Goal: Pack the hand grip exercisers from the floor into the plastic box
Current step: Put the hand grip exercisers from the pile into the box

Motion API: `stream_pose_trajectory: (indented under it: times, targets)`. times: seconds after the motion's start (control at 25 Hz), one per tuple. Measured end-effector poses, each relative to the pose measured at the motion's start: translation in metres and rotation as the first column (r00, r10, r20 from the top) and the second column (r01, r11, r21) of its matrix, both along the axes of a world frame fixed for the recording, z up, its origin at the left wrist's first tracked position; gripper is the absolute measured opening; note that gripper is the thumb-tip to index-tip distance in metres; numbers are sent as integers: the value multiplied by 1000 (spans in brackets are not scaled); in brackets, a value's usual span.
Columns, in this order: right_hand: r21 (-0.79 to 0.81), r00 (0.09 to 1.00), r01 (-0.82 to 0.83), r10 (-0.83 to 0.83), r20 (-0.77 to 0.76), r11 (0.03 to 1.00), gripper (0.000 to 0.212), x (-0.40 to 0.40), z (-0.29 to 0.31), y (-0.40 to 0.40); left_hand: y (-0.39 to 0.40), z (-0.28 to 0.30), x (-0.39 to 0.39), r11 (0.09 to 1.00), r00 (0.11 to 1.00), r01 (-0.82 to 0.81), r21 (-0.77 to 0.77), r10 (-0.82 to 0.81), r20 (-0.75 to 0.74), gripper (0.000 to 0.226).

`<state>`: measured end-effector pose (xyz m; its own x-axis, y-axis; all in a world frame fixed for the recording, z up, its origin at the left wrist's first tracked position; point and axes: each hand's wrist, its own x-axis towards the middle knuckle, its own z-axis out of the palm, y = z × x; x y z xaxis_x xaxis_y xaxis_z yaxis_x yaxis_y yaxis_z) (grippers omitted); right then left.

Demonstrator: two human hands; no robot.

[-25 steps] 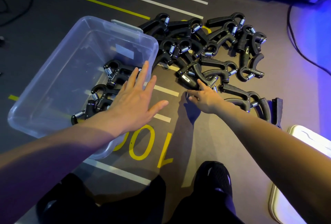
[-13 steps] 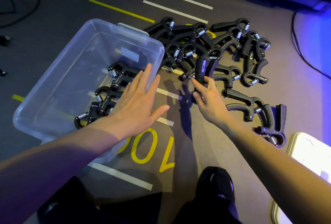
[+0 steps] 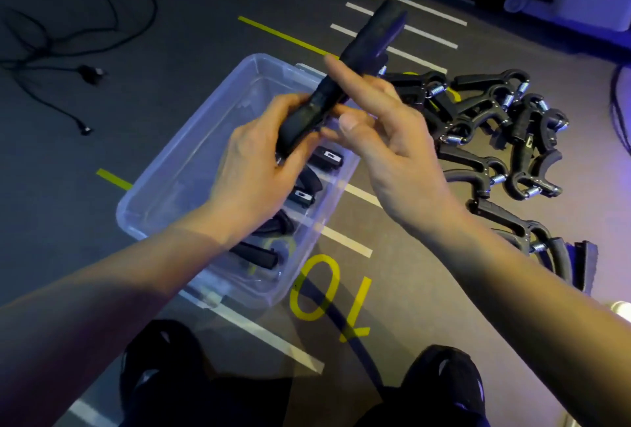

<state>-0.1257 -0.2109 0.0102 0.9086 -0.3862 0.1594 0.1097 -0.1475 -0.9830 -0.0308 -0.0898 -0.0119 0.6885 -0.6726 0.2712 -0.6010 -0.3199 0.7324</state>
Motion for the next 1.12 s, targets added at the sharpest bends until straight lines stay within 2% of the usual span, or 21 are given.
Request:
stream_pose_trajectory:
  times: [0.12, 0.16, 0.24, 0.32, 0.4, 0.48, 0.6, 0.68, 0.76, 0.88, 0.92, 1.04, 1.12]
  targets:
    - [-5, 997, -57, 57, -56, 998, 55, 19, -9, 7, 18, -1, 14, 998, 998, -59, -32, 59, -7, 8]
    - [-79, 993, -61, 53, -108, 995, 56, 24, -12, 10, 23, -2, 19, 996, 997, -82, -24, 81, -19, 2]
    - [-269, 977, -30, -29, -213, 963, 52, 34, -18, 13, 32, -8, 31, 992, 991, -125, 7, 125, -49, 6]
    - [-440, 964, 17, -131, -231, 898, 38, 41, -23, 13, 41, -14, 40, 987, 982, -153, 47, 157, -103, 9]
    - [-652, 971, -61, -106, -214, 755, 32, 46, -30, 8, 50, -19, 48, 981, 967, -176, 79, 187, -174, 8]
    - [-787, 948, -257, -15, -319, 561, 37, 51, -38, 5, 58, -23, 59, 971, 942, -212, 111, 233, -243, 8]
    - [-842, 891, -437, 26, -453, 316, 42, 60, -45, 5, 68, -30, 74, 970, 899, -207, 128, 240, -366, 6]
    - [-841, 863, -503, 66, -500, 198, 41, 66, -46, 8, 73, -34, 77, 969, 883, -194, 155, 242, -403, 10]
    - [-806, 834, -551, 103, -542, 215, 42, 71, -47, 9, 76, -36, 78, 976, 863, -168, 142, 215, -458, 10]
    - [-730, 808, -578, 131, -575, 365, 48, 75, -44, 10, 77, -36, 77, 981, 843, -146, 126, 190, -503, 9]
    - [-719, 797, -593, 136, -589, 361, 52, 74, -45, 11, 76, -36, 76, 981, 840, -152, 124, 195, -507, 8]
    - [-721, 750, -660, 123, -650, 212, 63, 71, -49, 13, 75, -35, 71, 979, 815, -177, 97, 201, -544, 4]
    - [-727, 749, -662, 122, -652, 183, 66, 69, -53, 16, 75, -36, 69, 976, 829, -189, 110, 218, -515, 7]
